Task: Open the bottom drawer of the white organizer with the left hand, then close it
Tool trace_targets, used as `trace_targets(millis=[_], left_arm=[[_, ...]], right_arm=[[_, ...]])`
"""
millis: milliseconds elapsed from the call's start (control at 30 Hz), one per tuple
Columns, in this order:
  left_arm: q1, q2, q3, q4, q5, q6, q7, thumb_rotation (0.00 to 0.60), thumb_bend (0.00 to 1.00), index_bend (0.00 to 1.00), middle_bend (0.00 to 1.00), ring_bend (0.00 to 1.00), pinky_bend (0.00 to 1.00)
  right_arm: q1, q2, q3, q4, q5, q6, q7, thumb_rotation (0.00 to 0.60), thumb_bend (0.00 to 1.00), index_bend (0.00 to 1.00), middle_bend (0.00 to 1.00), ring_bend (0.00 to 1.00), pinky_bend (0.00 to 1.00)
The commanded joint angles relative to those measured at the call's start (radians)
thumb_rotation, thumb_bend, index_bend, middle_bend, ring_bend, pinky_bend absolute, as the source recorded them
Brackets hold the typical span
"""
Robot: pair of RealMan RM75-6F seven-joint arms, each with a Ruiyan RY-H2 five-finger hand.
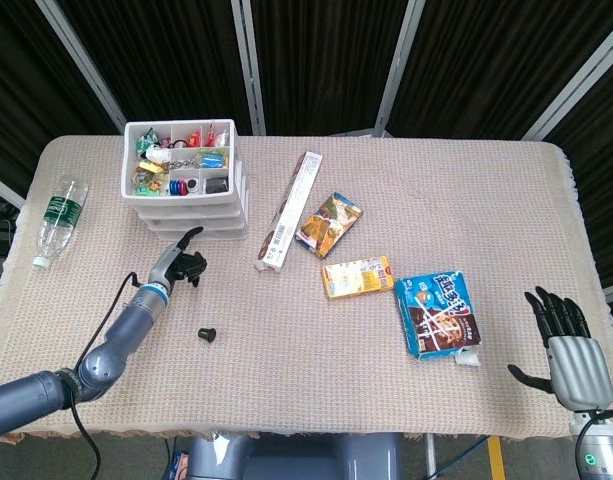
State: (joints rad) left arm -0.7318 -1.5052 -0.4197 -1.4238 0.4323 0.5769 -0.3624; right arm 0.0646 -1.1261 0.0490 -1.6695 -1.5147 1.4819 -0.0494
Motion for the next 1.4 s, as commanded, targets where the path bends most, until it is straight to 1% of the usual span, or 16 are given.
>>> trace_targets(millis=[33,267,667,767,967,1100,1267,1400], left_arm=[[-0.005,-0.006,-0.006,0.004,-0.004,0.001,-0.006,0.600,0.82,0.00,0.90,0.87,0.73],[-0.017,-0.015,-0.003,0.013,-0.007,0.008,-0.003,0.600,0.82,0.00,0.90,0.87,0.73],[-0.039,-0.020,-0.003,0.040,-0.039,-0.009,-0.009,0.600,0.82,0.00,0.90,0.87,0.73],[-0.046,-0.018,0.005,0.045,-0.035,-0.018,0.001,0.600,0.82,0.04,0.90,0.87,0.73],[-0.049,-0.017,0.017,0.042,-0.028,-0.024,0.006,0.600,0.82,0.17,0.90,0.87,0.73],[-0.041,-0.010,0.016,0.026,-0.023,-0.029,-0.001,0.600,0.82,0.23,0.90,0.87,0.73],[-0.026,0.001,0.024,-0.003,0.004,-0.023,-0.003,0.600,0.82,0.25,0.90,0.87,0.73],[0.002,0.019,0.036,-0.047,0.037,-0.024,-0.010,0.600,0.82,0.25,0.90,0.87,0.73]], right_arm=[[0.000,0.000,0.000,0.001,-0.001,0.001,0.001,0.600,0.00,0.05,0.00,0.00,0.00],[-0.001,0.000,-0.001,0.002,-0.004,0.002,0.001,0.600,0.00,0.05,0.00,0.00,0.00],[-0.002,-0.001,0.000,0.003,-0.003,0.005,-0.004,0.600,0.00,0.05,0.00,0.00,0.00],[-0.002,-0.001,-0.001,0.001,-0.001,0.002,-0.006,0.600,0.00,0.05,0.00,0.00,0.00],[-0.001,0.000,-0.001,0.000,-0.001,0.001,-0.007,0.600,0.00,0.05,0.00,0.00,0.00],[-0.002,0.000,-0.001,-0.001,-0.001,0.002,-0.007,0.600,0.00,0.05,0.00,0.00,0.00],[-0.003,0.001,-0.002,-0.002,-0.002,0.004,-0.007,0.600,0.00,0.05,0.00,0.00,0.00],[-0.004,0.001,-0.002,-0.003,-0.001,0.005,-0.006,0.600,0.00,0.05,0.00,0.00,0.00]])
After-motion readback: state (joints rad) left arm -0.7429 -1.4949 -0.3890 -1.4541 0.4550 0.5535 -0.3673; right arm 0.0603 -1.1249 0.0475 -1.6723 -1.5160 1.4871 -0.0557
